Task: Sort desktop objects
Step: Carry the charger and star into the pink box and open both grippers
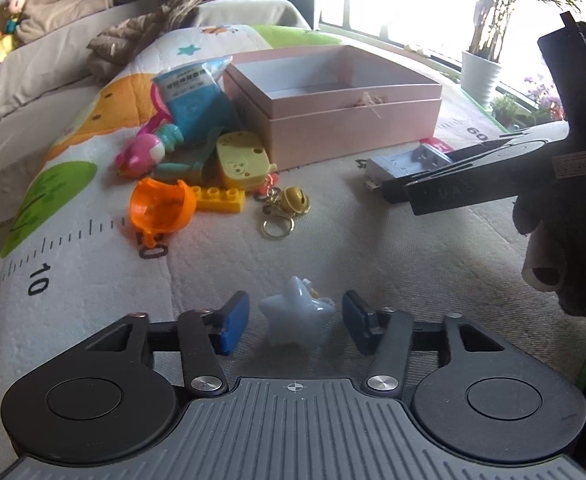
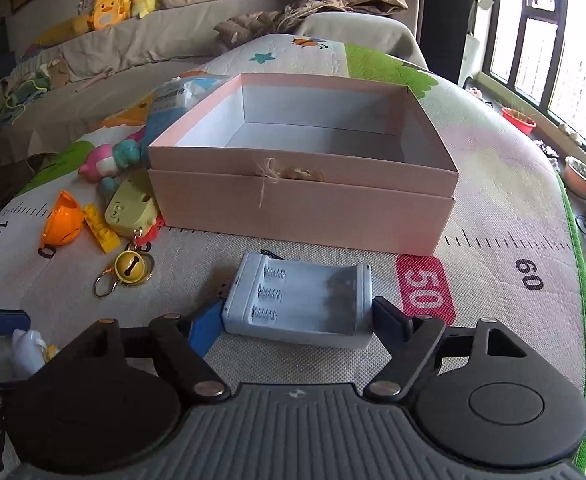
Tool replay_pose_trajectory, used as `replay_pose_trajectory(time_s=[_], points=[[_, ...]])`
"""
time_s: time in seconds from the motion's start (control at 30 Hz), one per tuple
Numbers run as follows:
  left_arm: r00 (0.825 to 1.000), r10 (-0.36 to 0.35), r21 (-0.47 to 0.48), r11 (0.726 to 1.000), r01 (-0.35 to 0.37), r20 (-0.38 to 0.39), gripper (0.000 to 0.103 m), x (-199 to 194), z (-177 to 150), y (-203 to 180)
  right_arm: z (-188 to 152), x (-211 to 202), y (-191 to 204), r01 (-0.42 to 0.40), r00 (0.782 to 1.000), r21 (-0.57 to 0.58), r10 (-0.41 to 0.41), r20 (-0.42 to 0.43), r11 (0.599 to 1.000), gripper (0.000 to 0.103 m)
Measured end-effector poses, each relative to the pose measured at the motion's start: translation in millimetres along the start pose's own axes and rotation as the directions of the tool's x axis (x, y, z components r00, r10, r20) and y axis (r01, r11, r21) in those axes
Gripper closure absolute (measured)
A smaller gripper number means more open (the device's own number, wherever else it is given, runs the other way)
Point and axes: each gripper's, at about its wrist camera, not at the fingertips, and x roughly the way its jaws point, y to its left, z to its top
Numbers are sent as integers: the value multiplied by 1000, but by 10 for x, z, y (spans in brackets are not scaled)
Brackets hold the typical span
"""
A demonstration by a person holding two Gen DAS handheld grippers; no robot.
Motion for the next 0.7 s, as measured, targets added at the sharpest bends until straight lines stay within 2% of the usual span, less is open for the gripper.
replay_pose_trajectory(time_s=[0.17, 0.27, 0.4, 0.47, 0.53, 0.57, 0.6, 0.63, 0.67, 0.7], points=[[999, -16, 47, 999, 14, 42, 59, -108, 42, -79, -123, -327, -117, -51, 999, -20, 51, 7, 998, 24], [994, -50, 74, 996, 43, 94, 59, -189, 255, -101, -54, -627, -209, -89, 995, -40, 91, 49, 995, 25], [974, -45, 125, 992, 18, 222, 59, -194, 756, -159, 380, -989, -386, -81, 979, -34, 86, 186, 996, 25], [956, -39, 152, 988, -6, 291, 59, -114, 1039, -196, 685, -1025, -495, -73, 967, -24, 76, 243, 997, 25], [944, -41, 153, 988, -10, 329, 57, 63, 1343, -209, 1018, -916, -562, -60, 958, -28, 65, 281, 998, 25], [944, -44, 149, 989, -5, 327, 49, 169, 1472, -205, 1183, -811, -598, -70, 956, -21, 73, 284, 997, 24], [949, -35, 137, 990, -8, 312, 42, 269, 1566, -189, 1334, -687, -635, -88, 959, -13, 88, 271, 996, 18], [956, -22, 121, 993, -15, 294, 41, 323, 1606, -166, 1465, -557, -673, -96, 963, 6, 91, 253, 995, 16], [960, -17, 104, 994, -13, 278, 34, 339, 1596, -125, 1541, -462, -696, -85, 967, 27, 76, 244, 996, 16], [962, -24, 96, 995, -2, 273, 21, 319, 1536, -71, 1570, -403, -709, -75, 969, 38, 64, 239, 996, 16]])
